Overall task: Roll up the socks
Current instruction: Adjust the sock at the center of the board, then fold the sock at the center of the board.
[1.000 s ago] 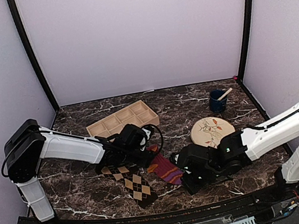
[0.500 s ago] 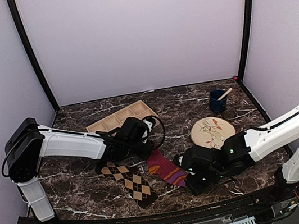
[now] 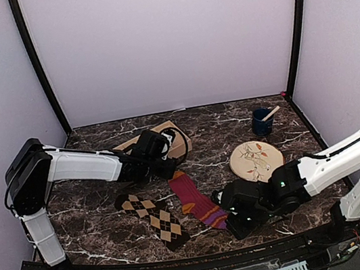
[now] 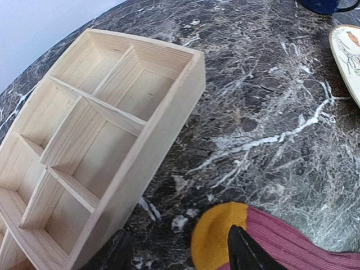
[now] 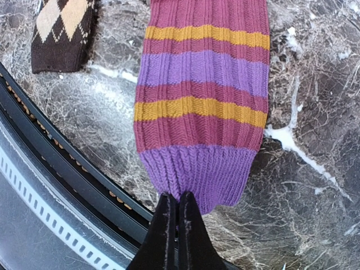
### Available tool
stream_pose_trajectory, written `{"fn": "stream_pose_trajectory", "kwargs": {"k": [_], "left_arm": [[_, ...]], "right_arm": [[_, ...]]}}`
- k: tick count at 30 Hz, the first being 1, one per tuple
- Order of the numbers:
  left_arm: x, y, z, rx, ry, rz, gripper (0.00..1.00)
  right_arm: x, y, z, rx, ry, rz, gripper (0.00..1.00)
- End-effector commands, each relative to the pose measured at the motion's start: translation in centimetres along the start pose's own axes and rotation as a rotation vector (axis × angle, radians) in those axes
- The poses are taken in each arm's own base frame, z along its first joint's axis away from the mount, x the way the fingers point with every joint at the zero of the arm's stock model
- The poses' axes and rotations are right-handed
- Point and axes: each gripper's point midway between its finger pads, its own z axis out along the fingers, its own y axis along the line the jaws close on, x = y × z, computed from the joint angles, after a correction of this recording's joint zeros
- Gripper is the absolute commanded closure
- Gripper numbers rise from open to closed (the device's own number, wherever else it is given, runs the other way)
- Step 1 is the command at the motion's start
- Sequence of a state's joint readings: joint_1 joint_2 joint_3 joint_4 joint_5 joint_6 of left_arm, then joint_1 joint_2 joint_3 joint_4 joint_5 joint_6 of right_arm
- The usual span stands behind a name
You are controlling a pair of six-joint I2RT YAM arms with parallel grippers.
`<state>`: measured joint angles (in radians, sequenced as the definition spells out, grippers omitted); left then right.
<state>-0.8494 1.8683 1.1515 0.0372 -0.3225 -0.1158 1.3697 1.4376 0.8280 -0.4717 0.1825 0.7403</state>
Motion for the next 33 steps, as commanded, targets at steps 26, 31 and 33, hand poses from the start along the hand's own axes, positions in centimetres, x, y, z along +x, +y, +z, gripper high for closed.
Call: {"fn": "stream_pose_trajectory", "kwargs": {"k": [26, 31, 33], "left_arm": [[1.9, 0.0, -7.9, 0.199, -0.090, -0.263, 0.40], [2.5, -0.4, -8.7, 0.209, -0.101, -0.290, 0.40], [2.7, -0.5, -8.8, 0.207, -0.101, -0.292, 0.41]], "right_arm": [[-6.7, 1.1, -2.6, 0.214, -0.014, -0.180, 1.00], [-9.8, 0.3, -2.8, 0.251, -0.047, -0.194, 1.00], [-10.7, 0.1, -2.6, 0.258, -0.049, -0.204, 1.00]]}}
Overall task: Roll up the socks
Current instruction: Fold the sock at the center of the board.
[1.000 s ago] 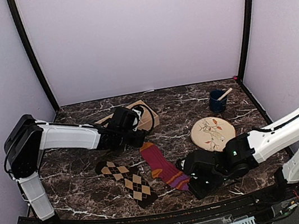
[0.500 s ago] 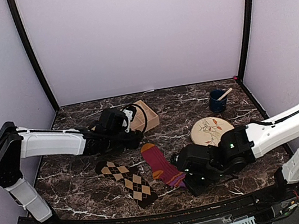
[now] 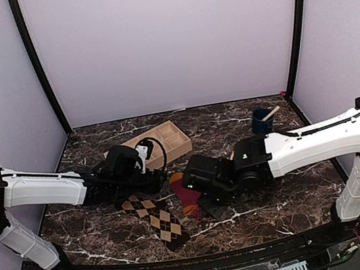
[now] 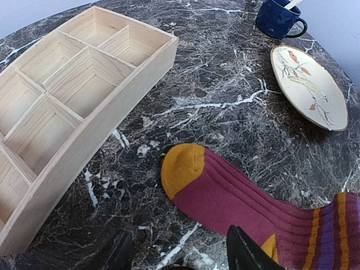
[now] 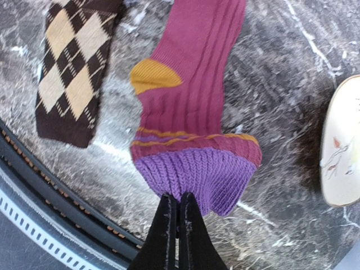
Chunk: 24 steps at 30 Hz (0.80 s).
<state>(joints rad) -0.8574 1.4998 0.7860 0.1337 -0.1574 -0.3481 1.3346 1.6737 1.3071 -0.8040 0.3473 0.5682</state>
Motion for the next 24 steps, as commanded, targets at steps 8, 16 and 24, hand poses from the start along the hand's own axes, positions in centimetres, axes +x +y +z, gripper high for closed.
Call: {"fn": "stream_pose_trajectory", "kwargs": {"k": [8, 16, 24], "left_arm": [[0.0, -0.3, -1.3, 0.009, -0.047, -0.066, 0.42], [0.6, 0.2, -1.5, -0.006, -0.048, -0.091, 0.42], [1.2, 1.1, -2.2, -0.030, -0.061, -0.129, 0.43]], "right_arm": [[-5.1, -2.9, 1.2, 0.079, -0.044, -0.085, 1.00], [-7.9, -3.2, 3.0, 0.072, -0.054, -0.125, 1.00], [-9.4, -3.5, 4.6, 0.066, -0.053, -0.138, 1.00]]}}
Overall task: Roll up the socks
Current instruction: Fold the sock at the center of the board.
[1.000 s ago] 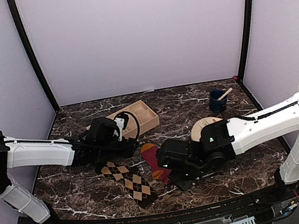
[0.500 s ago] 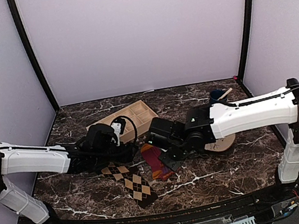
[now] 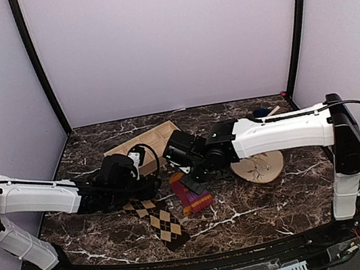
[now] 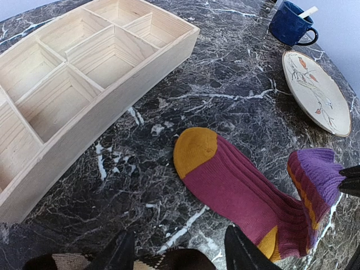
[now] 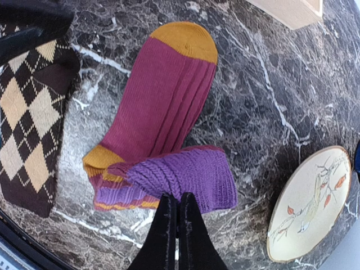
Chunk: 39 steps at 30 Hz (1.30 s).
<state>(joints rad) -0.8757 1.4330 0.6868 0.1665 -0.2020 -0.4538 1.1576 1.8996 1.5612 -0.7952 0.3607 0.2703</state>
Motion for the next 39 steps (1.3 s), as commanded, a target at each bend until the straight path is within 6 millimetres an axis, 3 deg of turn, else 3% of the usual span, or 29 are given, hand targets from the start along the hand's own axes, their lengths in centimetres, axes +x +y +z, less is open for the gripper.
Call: {"fn": "stream_pose_trajectory", "kwargs": {"k": [1, 11, 33, 39], "left_arm": [[-0.6, 0.2, -1.2, -0.002, -0.049, -0.042, 0.43], [-0.3, 1.0, -2.3, -0.008, -0.079, -0.087, 0.43], [0.7, 1.1, -2.6, 0.010, -0.075, -0.115, 0.44], [0.9, 1.2, -2.6, 0.008, -0.073, -0.118, 0.44]], "right_arm": [[-2.0, -0.1, 0.3, -0.014, -0.042, -0.007, 1.00], [-3.6, -0.5, 2.3, -0.007, -0.037, -0.015, 1.00], [-5.0, -1.5, 6.4, 0.040, 0.011, -0.028, 1.00], [-5.2, -1.4, 6.9, 0.034, 0.009, -0.022, 0.94]]}}
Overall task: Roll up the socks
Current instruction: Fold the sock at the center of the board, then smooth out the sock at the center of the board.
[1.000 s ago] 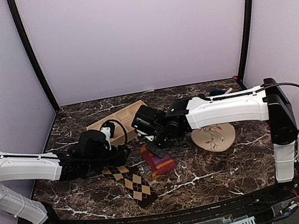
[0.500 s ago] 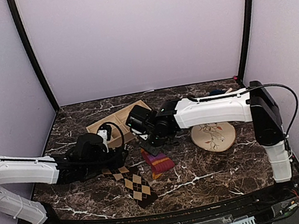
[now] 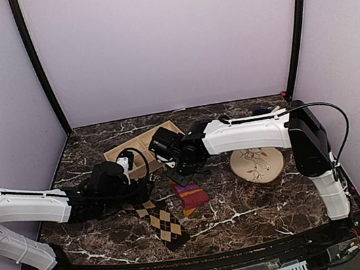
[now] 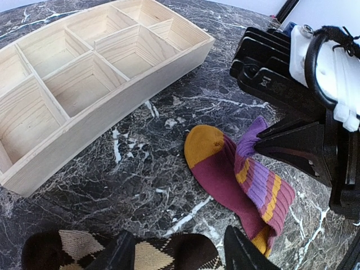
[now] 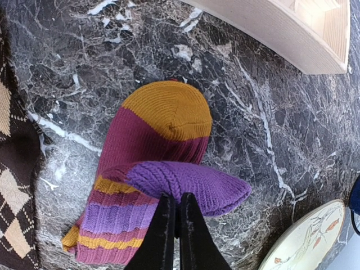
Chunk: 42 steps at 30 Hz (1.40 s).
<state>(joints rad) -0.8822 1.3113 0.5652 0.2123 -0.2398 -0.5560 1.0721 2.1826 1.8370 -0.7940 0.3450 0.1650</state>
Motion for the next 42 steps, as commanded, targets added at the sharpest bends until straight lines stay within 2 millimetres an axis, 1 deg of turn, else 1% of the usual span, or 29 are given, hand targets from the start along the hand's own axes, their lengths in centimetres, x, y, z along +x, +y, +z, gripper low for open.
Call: {"fn": "stream_pose_trajectory", "kwargs": {"k": [1, 3, 7, 11, 15, 17, 21, 24, 26, 28, 30, 32, 33, 35, 36, 39, 41, 42], "left_arm": [[0.0, -0.1, -0.6, 0.015, -0.016, -0.012, 0.44], [0.1, -0.1, -0.6, 0.015, -0.014, -0.011, 0.44], [0.2, -0.1, -0.6, 0.011, -0.012, -0.014, 0.44], [0.3, 0.0, -0.4, 0.002, -0.007, -0.011, 0.44], [0.2, -0.4, -0.3, 0.003, -0.002, -0.006, 0.44], [0.0, -0.9, -0.1, 0.012, 0.002, 0.006, 0.44], [-0.6, -2.5, 0.4, 0.056, 0.006, 0.051, 0.44], [-1.1, -3.7, 0.9, 0.090, 0.008, 0.089, 0.44], [-1.4, -4.4, 1.3, 0.111, 0.009, 0.111, 0.44], [-1.5, -5.1, 1.9, 0.130, 0.018, 0.133, 0.43], [-1.9, -6.0, 2.5, 0.149, 0.021, 0.152, 0.44], [-1.9, -6.6, 3.2, 0.164, 0.037, 0.170, 0.44], [-1.8, -7.0, 3.6, 0.171, 0.047, 0.178, 0.44], [-1.7, -7.6, 4.3, 0.189, 0.061, 0.197, 0.44], [-1.5, -7.9, 4.8, 0.195, 0.071, 0.204, 0.44], [-1.4, -8.6, 5.9, 0.231, 0.087, 0.210, 0.44], [-1.2, -8.8, 6.7, 0.261, 0.104, 0.196, 0.46], [-1.3, -8.9, 6.9, 0.276, 0.111, 0.186, 0.47]], "right_arm": [[-1.1, -0.5, 0.1, 0.009, -0.023, 0.014, 0.93], [-1.4, -0.3, 0.2, 0.001, -0.030, 0.016, 0.88], [-2.1, 0.0, 0.1, -0.017, -0.052, 0.024, 0.73], [-2.7, 0.1, -0.1, -0.028, -0.072, 0.032, 0.67], [-2.9, -0.6, -1.1, -0.007, -0.100, 0.050, 0.56], [-2.8, -1.0, -1.7, 0.001, -0.121, 0.066, 0.53], [-1.6, -1.9, -2.8, 0.019, -0.141, 0.108, 0.50], [-0.1, -2.4, -3.6, 0.014, -0.154, 0.154, 0.50], [0.8, -2.8, -4.7, 0.004, -0.178, 0.191, 0.50], [2.3, -2.7, -5.0, -0.009, -0.190, 0.223, 0.50], [3.5, -2.4, -5.4, -0.028, -0.207, 0.243, 0.52], [4.5, -2.1, -5.5, -0.047, -0.215, 0.262, 0.55], [4.9, -1.8, -5.6, -0.058, -0.220, 0.266, 0.58], [5.6, -1.3, -5.6, -0.080, -0.233, 0.282, 0.71], [6.2, -1.0, -5.4, -0.093, -0.234, 0.285, 0.76], [6.6, 0.4, -5.4, -0.169, -0.271, 0.306, 0.90], [6.4, 0.9, -5.5, -0.208, -0.303, 0.322, 0.94], [6.2, 0.9, -5.6, -0.214, -0.326, 0.328, 0.94]]}}
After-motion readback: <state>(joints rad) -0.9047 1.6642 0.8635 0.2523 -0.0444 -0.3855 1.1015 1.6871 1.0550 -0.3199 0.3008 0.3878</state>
